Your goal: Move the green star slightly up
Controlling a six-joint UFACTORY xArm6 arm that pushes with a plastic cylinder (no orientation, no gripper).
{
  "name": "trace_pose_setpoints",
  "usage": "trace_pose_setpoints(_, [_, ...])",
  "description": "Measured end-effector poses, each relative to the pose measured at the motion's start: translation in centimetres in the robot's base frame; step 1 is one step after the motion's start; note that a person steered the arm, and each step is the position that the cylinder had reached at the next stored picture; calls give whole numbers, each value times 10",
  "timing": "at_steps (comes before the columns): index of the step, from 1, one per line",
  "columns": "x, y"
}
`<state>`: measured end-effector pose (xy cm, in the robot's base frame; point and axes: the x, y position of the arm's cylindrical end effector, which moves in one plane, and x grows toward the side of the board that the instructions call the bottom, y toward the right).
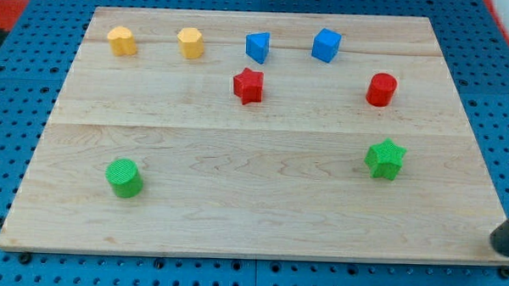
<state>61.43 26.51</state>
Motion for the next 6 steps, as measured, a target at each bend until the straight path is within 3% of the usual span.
trace_pose_setpoints(5, [-48,-100])
trace_pose_setpoints(6, [-87,-108])
